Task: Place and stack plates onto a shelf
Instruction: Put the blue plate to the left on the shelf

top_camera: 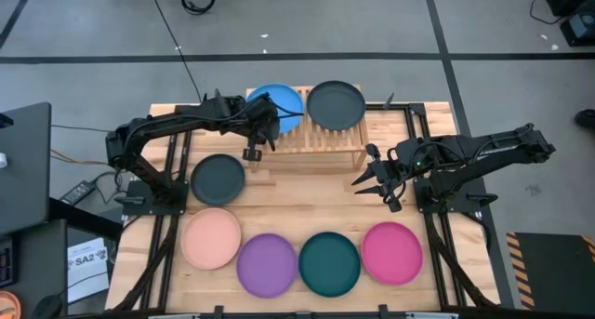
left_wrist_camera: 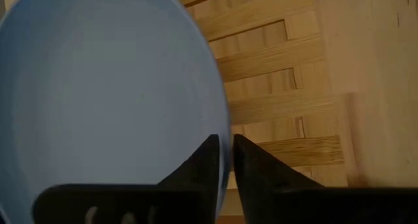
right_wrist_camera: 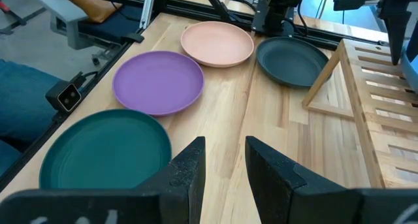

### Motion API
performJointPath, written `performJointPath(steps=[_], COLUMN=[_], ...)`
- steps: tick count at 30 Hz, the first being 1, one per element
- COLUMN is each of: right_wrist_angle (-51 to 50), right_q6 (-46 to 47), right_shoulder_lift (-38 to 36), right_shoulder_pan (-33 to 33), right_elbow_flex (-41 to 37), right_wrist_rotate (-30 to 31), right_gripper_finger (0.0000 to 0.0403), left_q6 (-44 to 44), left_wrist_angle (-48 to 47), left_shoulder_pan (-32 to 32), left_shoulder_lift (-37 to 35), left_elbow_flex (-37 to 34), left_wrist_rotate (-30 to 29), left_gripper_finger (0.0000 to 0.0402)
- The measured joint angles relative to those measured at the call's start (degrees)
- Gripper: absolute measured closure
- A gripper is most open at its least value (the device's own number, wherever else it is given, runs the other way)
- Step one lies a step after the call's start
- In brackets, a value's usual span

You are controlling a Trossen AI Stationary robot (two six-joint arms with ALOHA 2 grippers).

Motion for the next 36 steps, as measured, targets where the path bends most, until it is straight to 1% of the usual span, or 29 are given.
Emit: performJointPath(steps=[7, 15, 25, 33, 36], right_wrist_angle=[0.0, 0.0, 0.0, 0.0, 0.0], right_q6=[0.0, 0.2, 0.2, 0.2, 0.2], right_shoulder_lift=[0.0, 0.0, 0.0, 0.0, 0.0], right_shoulder_pan=[0.0, 0.0, 0.0, 0.0, 0.4], right_elbow_flex=[0.0, 0.0, 0.0, 0.0, 0.0], right_wrist_rotate=[0.0, 0.0, -0.1, -4.5, -4.9], right_gripper_finger=[0.0289, 0.0289, 0.0289, 0.0289, 0.0289], left_q6=[0.0, 0.0, 0.0, 0.0, 0.0], left_wrist_angle=[0.0, 0.9, 7.4, 7.6, 7.4], left_shoulder_pan=[0.0, 0.0, 0.0, -0.4, -0.9], left_shoulder_lift=[0.0, 0.0, 0.0, -0.5, -0.9], left_elbow_flex=[0.0, 0.0, 0.0, 0.0, -0.1], left_wrist_rotate=[0.0, 0.0, -2.1, -2.2, -2.3], left_gripper_finger=[0.0308, 0.0288, 0.0285, 0.0285, 0.0285])
